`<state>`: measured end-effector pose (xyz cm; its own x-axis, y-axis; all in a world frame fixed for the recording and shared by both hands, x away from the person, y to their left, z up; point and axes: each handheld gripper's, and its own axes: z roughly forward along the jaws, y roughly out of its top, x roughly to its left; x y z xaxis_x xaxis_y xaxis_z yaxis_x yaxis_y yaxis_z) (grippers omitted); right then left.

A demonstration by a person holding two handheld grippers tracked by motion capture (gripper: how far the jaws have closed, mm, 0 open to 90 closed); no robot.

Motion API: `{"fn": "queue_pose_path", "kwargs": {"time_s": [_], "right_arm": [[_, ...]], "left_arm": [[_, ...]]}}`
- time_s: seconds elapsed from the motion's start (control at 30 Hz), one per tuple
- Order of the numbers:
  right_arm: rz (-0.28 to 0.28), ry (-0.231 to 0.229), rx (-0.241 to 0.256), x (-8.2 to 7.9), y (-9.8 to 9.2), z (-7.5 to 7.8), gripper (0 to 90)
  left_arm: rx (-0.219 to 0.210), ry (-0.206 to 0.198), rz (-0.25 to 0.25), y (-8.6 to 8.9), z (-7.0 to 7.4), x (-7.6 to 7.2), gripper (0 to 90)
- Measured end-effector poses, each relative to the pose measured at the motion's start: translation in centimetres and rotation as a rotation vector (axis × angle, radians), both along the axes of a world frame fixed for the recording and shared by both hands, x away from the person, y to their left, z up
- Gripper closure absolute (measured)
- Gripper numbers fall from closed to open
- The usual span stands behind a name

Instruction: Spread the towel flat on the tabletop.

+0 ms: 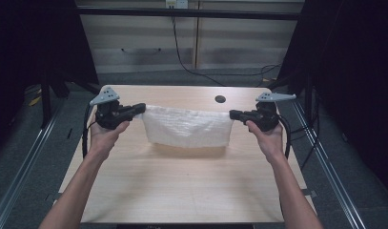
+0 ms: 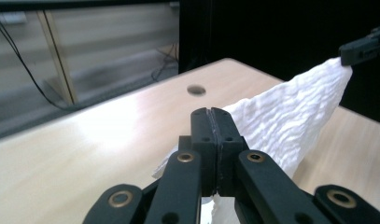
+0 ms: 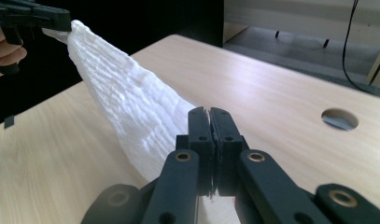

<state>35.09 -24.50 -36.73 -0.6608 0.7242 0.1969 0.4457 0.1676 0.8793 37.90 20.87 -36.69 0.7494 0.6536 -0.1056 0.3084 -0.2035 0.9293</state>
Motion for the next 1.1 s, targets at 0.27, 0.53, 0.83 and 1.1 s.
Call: {"fn": "queue_pose_path", "kwargs": {"time_s": [0.27,0.53,0.83,1.1], "right_arm": [[0.031,0.022,-0.012,-2.0,0.4,-2.3,88.1],[0.067,0.051,-0.043,-4.4,0.8,-3.9,88.2],[0.078,0.088,-0.008,-6.8,0.5,-6.5,88.1],[0.104,0.132,-0.025,-8.5,0.5,-8.5,88.0]], "left_arm": [[0.004,0.028,-0.056,0.6,-2.5,-2.9,89.4],[-0.003,0.078,-0.075,1.6,-4.8,-4.8,89.2],[0.029,0.136,-0.100,1.9,-7.1,-6.9,89.1],[0.064,0.192,-0.114,2.1,-9.0,-8.5,89.0]]}}
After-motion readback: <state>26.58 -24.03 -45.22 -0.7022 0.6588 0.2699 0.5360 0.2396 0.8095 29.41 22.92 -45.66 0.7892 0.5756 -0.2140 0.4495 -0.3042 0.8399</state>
